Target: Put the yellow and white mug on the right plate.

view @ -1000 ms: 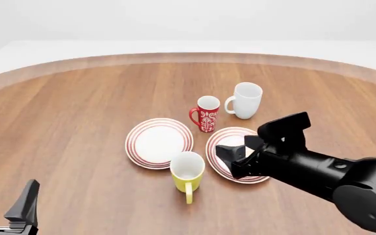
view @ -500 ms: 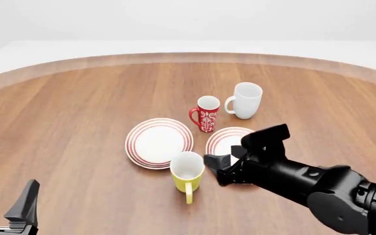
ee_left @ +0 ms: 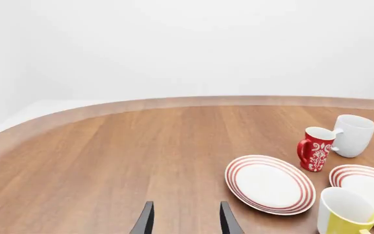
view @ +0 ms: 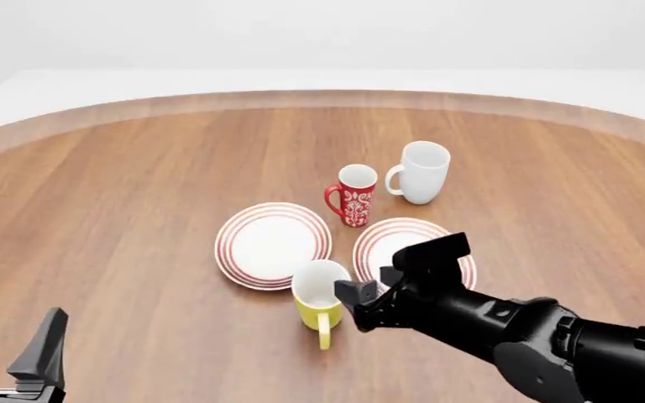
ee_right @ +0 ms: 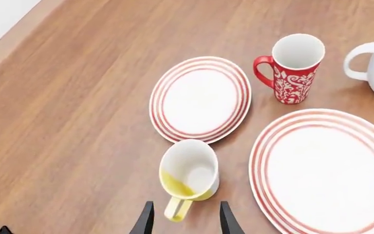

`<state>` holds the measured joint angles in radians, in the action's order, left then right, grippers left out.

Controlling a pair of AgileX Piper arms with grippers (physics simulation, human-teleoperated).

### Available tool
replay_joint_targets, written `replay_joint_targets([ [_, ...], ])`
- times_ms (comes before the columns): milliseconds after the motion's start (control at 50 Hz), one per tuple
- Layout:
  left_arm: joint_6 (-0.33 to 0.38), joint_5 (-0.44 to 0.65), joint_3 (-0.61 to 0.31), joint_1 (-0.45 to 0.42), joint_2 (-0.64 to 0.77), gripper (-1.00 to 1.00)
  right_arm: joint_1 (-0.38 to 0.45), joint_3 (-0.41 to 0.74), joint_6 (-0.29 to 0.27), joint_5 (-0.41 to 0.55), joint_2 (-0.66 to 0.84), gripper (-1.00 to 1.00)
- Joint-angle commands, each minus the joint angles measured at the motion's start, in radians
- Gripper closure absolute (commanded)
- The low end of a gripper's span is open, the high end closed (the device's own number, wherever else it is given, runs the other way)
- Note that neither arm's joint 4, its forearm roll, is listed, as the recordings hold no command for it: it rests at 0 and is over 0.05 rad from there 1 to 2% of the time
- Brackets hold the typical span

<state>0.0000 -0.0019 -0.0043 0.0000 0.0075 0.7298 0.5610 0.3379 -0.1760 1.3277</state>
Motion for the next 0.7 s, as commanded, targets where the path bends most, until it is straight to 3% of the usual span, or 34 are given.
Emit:
replay_joint_targets([
  [20,0.000,0.000,0.000,0.000,0.000,-1.00,0.010,-0.013,0.024,-0.082,0.076,-1.00],
  [700,0.000,0.000,0.000,0.000,0.000,-1.00,0.043,-0.061,0.087,-0.273,0.229,-1.00],
])
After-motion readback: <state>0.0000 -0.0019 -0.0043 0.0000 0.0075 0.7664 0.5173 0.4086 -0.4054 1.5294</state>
